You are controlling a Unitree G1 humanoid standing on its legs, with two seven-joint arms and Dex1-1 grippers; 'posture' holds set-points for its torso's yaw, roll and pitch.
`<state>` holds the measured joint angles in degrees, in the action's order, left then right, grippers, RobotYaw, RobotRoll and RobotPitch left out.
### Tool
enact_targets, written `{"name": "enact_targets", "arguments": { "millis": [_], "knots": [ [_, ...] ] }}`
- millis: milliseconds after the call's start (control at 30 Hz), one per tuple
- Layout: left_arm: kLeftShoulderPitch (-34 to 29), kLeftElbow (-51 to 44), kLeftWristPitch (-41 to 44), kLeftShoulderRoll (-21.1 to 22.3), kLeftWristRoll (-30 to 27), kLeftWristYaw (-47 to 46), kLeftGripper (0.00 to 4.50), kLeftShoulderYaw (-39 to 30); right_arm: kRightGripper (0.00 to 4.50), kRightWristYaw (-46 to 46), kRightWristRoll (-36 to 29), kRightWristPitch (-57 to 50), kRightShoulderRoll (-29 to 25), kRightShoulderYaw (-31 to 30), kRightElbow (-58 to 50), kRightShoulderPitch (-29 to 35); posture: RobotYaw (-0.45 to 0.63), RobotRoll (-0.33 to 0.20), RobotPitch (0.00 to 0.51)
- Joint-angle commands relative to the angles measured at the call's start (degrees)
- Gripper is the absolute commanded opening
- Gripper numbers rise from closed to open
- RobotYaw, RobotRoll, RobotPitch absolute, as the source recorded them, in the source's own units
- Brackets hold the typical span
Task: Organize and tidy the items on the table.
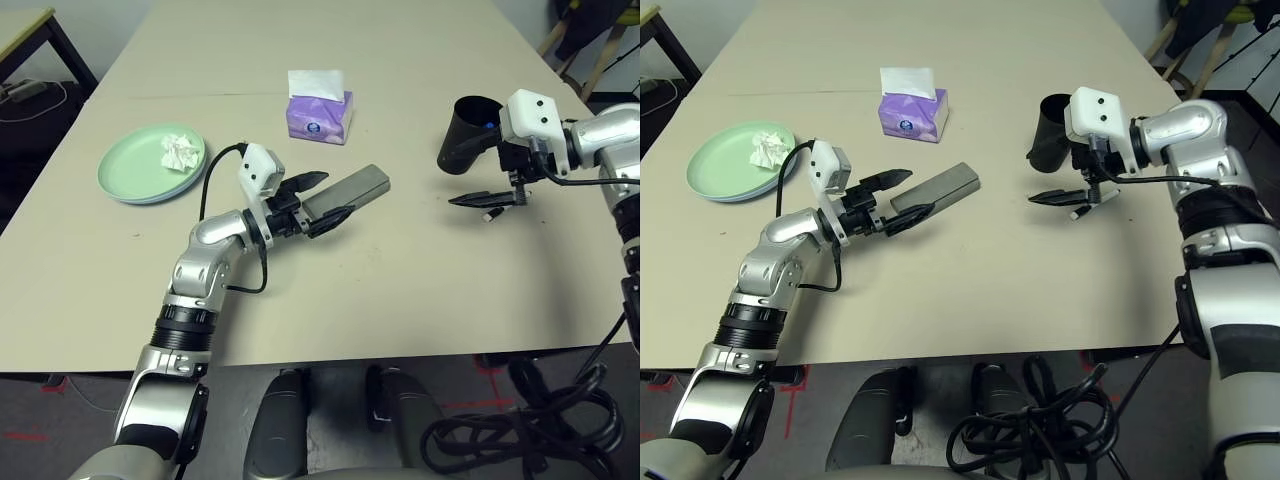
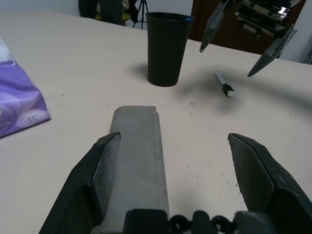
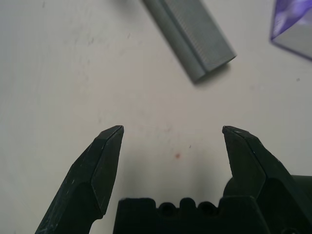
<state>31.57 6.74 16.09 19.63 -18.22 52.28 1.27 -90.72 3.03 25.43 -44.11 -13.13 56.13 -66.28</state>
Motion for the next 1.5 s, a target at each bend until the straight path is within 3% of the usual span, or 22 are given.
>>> {"name": "enact_targets", "arguments": {
  "millis": [33, 200, 567, 900, 1200, 1300, 1500],
  "knots": [
    [-0.65, -2.37, 1.52, 0.66, -0.95, -0.21, 4.5, 0.38, 4.46, -1.74, 3.19, 6.35, -1.86, -2.19, 3.48, -1.97, 0.09, 0.0, 0.275],
    [-0.75, -1.78, 1.37, 0.66, -0.72, -0.38, 4.5, 0.27, 4.46, -1.46, 8.92, 13.94, -3.82, -6.38, 7.37, -5.15, 0.08, 0.0, 0.296],
    [-1.85, -4.29, 0.7, 0.08, -1.94, -1.9, 4.5, -0.53, 4.46, 9.61, 23.86, 24.14, -4.79, -13.61, 14.61, -8.56, 0.1, 0.0, 0.319],
    [-1.97, -5.68, -1.89, 0.6, -1.07, -3.26, 4.5, -0.4, 4.46, 18.01, 30.37, 26.77, -3.72, -16.62, 17.0, -9.66, 0.12, 0.0, 0.313],
    [-2.49, -6.29, -2.15, 0.73, -1.32, -4.73, 4.5, 0.01, 4.46, 18.03, 33.67, 27.49, -2.15, -18.5, 18.08, -11.71, 0.13, 0.0, 0.311],
    [-2.74, -6.65, -2.07, 0.64, -1.42, -5.19, 4.5, 0.18, 3.84, 16.99, 33.99, 27.09, -1.6, -18.83, 18.51, -12.35, 0.13, 0.0, 0.31],
    [-2.67, -6.83, -1.88, 0.61, -1.58, -5.7, 4.5, 0.17, 1.6, 14.43, 33.18, 26.63, -0.84, -18.12, 18.81, -13.16, 0.13, 0.0, 0.301]
  ]
}}
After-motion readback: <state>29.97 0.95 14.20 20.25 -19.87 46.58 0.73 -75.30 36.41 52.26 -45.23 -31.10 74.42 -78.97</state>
